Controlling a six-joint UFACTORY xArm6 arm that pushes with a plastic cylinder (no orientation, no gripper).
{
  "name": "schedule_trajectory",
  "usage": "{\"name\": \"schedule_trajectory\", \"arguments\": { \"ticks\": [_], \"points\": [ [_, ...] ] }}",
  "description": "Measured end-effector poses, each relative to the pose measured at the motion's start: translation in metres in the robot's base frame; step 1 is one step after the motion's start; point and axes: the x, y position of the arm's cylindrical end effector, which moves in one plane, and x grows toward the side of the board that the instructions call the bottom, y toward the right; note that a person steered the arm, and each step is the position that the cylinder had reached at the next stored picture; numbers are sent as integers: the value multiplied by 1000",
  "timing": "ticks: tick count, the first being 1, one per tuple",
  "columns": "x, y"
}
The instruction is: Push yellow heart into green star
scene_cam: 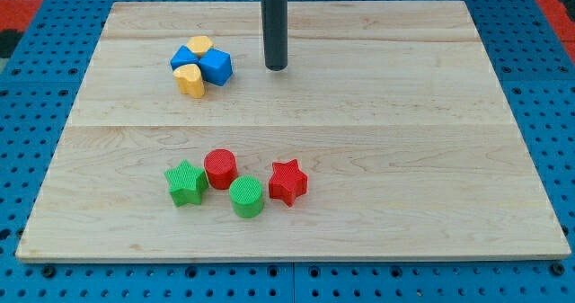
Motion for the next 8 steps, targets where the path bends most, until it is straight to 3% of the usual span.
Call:
{"name": "schedule_trajectory", "arguments": {
  "ticks": [1, 2, 4, 8],
  "points": [
    [-1, 11],
    [-52, 4],
    [-57, -125],
    [97, -104]
  ]
}}
